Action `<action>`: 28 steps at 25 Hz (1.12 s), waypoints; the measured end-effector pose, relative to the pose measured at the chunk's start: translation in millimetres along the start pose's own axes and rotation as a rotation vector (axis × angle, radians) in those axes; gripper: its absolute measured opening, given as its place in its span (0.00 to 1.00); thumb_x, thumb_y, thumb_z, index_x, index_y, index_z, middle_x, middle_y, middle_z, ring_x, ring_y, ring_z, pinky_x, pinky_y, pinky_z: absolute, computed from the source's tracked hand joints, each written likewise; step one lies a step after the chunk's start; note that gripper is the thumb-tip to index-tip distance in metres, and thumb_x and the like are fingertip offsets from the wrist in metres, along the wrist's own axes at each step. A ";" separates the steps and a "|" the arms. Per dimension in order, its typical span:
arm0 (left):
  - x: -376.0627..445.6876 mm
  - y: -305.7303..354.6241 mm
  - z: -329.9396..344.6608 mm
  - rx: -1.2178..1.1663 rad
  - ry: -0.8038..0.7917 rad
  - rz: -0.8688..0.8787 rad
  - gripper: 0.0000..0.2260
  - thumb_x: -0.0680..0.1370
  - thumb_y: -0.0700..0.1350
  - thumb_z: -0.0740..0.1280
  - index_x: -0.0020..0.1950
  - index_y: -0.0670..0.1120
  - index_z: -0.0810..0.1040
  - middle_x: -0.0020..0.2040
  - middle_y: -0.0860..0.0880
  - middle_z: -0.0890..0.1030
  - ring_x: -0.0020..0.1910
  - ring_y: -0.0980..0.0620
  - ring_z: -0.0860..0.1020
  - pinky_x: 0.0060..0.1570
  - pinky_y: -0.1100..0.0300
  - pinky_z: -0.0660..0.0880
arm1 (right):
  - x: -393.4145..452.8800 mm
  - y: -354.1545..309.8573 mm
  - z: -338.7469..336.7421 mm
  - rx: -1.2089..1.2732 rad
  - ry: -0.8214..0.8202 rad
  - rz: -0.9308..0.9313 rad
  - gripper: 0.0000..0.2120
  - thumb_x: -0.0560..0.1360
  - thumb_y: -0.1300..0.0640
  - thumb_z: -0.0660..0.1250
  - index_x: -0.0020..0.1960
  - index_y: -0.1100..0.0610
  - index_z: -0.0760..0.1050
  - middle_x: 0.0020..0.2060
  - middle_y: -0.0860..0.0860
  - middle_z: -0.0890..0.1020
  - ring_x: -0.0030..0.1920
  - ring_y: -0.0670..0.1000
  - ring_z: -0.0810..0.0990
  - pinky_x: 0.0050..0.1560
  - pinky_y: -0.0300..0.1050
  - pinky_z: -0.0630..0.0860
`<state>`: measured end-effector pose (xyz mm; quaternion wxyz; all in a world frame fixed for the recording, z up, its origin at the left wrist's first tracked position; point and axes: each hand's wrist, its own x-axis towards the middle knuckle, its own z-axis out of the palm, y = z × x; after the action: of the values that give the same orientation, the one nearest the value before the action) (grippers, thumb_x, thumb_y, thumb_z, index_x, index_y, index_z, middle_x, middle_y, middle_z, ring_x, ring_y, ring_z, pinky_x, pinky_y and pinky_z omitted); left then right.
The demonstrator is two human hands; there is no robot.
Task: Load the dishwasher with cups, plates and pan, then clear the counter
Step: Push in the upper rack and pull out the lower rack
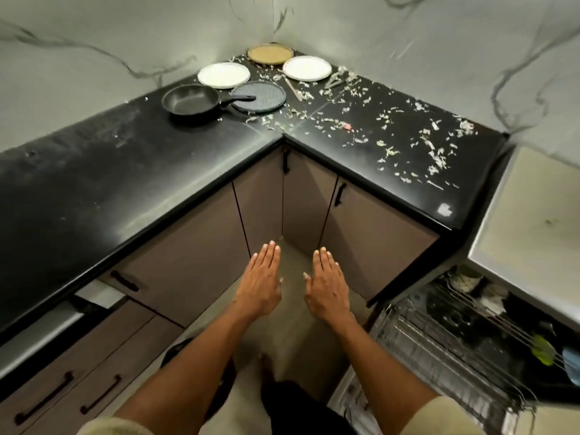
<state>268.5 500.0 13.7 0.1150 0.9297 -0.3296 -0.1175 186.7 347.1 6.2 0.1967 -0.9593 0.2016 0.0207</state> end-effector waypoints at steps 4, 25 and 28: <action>72.0 -30.4 -25.6 -0.020 0.069 -0.005 0.32 0.83 0.50 0.56 0.81 0.43 0.42 0.82 0.46 0.42 0.80 0.50 0.40 0.78 0.54 0.40 | 82.5 -6.0 -12.5 0.004 0.056 -0.009 0.31 0.84 0.48 0.54 0.82 0.59 0.50 0.81 0.55 0.52 0.81 0.52 0.48 0.80 0.47 0.44; 496.3 -112.5 -142.9 -0.051 0.159 0.120 0.28 0.83 0.43 0.57 0.81 0.43 0.50 0.82 0.46 0.51 0.81 0.51 0.47 0.75 0.62 0.37 | 535.5 -33.1 -92.6 -0.103 0.182 -0.099 0.23 0.76 0.60 0.64 0.70 0.61 0.72 0.66 0.57 0.78 0.67 0.56 0.74 0.72 0.49 0.69; 554.6 -125.7 -160.8 -0.066 0.166 0.176 0.28 0.83 0.41 0.57 0.81 0.43 0.51 0.81 0.45 0.52 0.80 0.51 0.49 0.75 0.61 0.37 | 586.8 -42.9 -101.7 -0.085 0.230 -0.056 0.16 0.69 0.67 0.63 0.55 0.58 0.77 0.49 0.53 0.81 0.52 0.55 0.78 0.55 0.47 0.73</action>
<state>808.3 262.1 50.2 0.1822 0.8994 -0.3952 -0.0401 738.3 121.8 46.0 0.1318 -0.9681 0.1947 -0.0865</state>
